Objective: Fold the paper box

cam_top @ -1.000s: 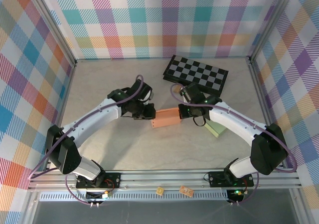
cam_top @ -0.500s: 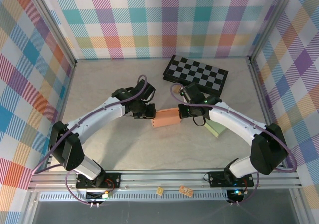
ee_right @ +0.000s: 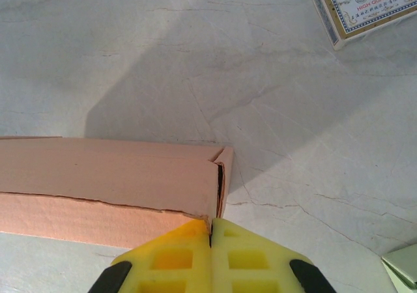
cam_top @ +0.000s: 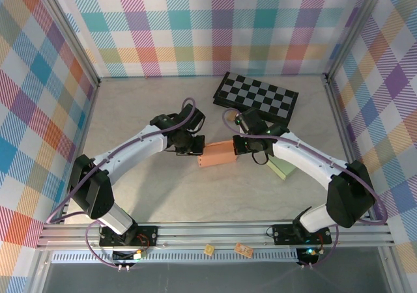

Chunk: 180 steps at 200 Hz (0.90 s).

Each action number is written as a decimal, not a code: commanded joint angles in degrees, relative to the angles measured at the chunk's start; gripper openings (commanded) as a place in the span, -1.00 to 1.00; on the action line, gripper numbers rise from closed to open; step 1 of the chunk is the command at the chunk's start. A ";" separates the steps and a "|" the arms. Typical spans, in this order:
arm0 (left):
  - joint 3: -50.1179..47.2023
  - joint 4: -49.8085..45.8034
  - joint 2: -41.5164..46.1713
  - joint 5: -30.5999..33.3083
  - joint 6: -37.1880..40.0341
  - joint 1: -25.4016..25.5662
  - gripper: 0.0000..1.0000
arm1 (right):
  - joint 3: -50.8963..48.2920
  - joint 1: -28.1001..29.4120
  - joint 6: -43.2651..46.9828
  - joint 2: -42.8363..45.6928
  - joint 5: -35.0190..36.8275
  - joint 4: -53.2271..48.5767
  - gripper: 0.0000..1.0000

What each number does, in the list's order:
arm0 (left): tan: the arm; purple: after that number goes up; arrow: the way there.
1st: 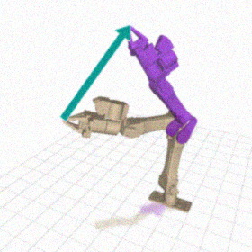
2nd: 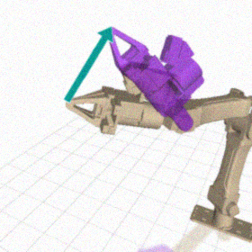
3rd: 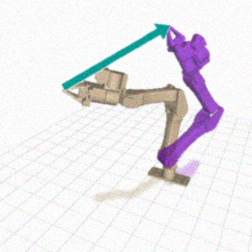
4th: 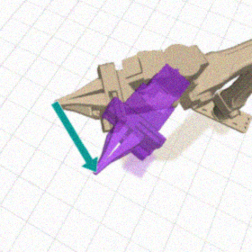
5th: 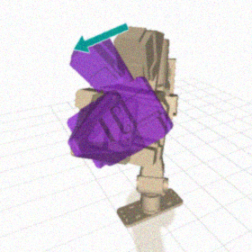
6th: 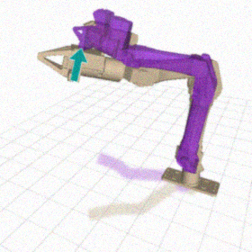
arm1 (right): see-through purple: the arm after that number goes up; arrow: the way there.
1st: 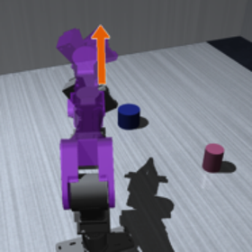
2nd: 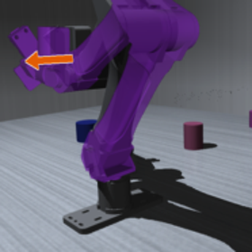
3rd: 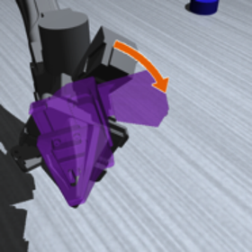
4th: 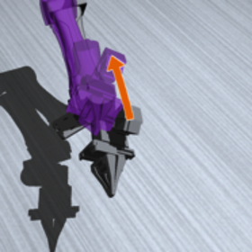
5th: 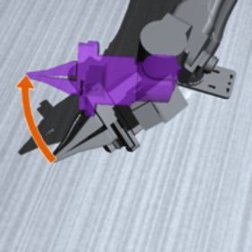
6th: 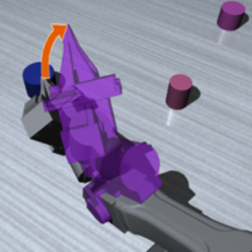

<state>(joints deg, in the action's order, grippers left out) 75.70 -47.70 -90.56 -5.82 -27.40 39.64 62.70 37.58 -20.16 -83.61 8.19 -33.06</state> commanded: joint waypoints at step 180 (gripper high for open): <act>3.37 -1.72 -3.35 -11.05 -3.25 -2.81 -0.93 | 2.08 0.36 -0.47 -2.50 0.83 -4.83 -1.00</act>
<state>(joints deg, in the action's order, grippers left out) 78.59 -49.08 -93.27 -13.28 -30.63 36.84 64.20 37.56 -20.16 -84.71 10.07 -34.76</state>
